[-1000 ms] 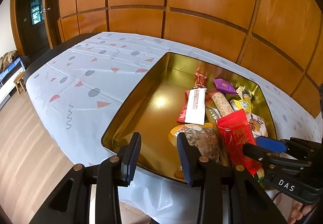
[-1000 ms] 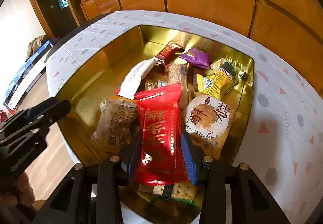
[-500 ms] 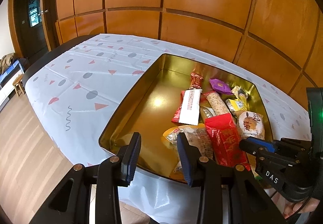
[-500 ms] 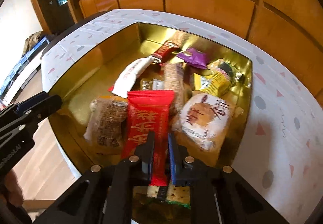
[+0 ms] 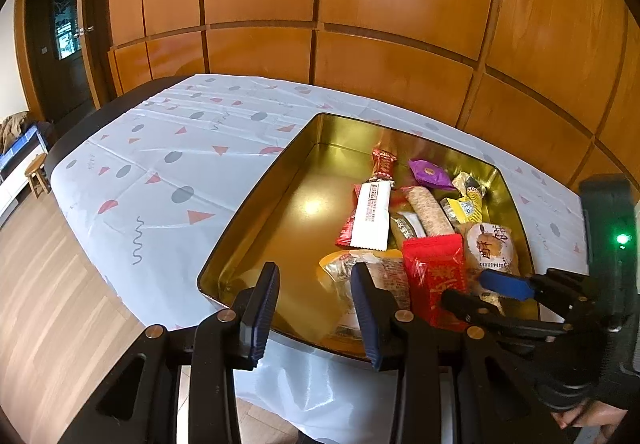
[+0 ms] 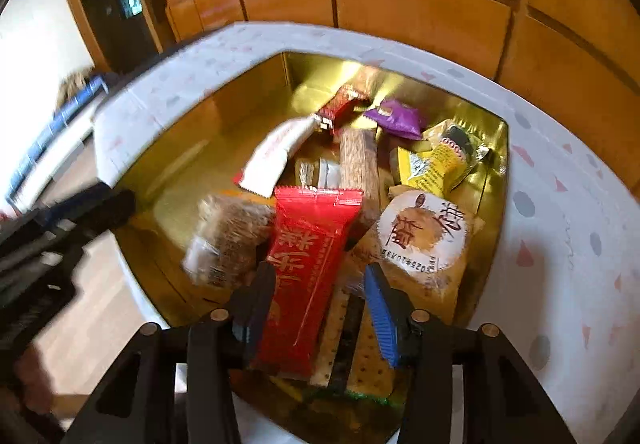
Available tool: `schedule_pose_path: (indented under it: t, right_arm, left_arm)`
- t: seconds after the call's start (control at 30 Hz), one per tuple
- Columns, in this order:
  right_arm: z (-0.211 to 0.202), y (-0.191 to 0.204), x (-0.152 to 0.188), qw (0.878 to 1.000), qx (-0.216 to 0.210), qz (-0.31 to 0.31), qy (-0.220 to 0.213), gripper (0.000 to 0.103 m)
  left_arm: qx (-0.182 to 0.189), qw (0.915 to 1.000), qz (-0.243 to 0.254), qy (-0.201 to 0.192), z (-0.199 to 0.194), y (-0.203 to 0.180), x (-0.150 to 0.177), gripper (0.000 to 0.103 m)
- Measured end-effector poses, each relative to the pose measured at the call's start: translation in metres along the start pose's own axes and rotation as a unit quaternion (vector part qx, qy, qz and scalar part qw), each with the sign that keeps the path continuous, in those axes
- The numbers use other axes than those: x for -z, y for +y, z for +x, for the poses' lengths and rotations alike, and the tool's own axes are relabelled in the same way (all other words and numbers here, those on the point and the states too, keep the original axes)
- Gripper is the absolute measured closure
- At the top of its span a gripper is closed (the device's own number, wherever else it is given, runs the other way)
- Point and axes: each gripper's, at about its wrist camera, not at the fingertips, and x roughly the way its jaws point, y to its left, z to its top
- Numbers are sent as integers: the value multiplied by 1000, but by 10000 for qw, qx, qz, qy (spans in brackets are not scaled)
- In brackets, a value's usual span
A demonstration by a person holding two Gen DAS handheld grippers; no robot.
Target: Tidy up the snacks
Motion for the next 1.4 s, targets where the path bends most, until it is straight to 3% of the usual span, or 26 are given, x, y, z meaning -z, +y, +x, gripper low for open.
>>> schedule_pose_path:
  t: [0.13,0.3,0.57,0.9,0.93,1.0,1.13,1.4]
  right_arm:
    - [8,1,-2,9996,263,-31,13,64]
    - [4,-4,0,9998,197,96,-13,63]
    - [-28,-9,11,9976,230,404,-514,46]
    - [-82,-25,49,9861,849,892,-1116,31]
    - [-86,-27,53,9847,910,944,-1152,29]
    - [-93,-31,59,9822,1012,1010,-1217,25]
    - [-101,-33,69,9795,1126,1066,-1286,22]
    - [-104,-35,77,9775,1135,1171,-1340,18]
  left_arm:
    - [4,10000,9,-33,-3,-1,0,65]
    - [12,10000,29,-60,-6,-4,1,65]
    - [57,9996,189,-177,-15,-16,4,65]
    - [318,9973,549,-381,-33,-48,16,64]
    - [321,9971,568,-390,-34,-51,17,62]
    - [372,9964,640,-402,-37,-58,20,45]
    - [426,9951,723,-516,-46,-66,23,42]
    - [145,9955,686,-640,-48,-67,23,38]
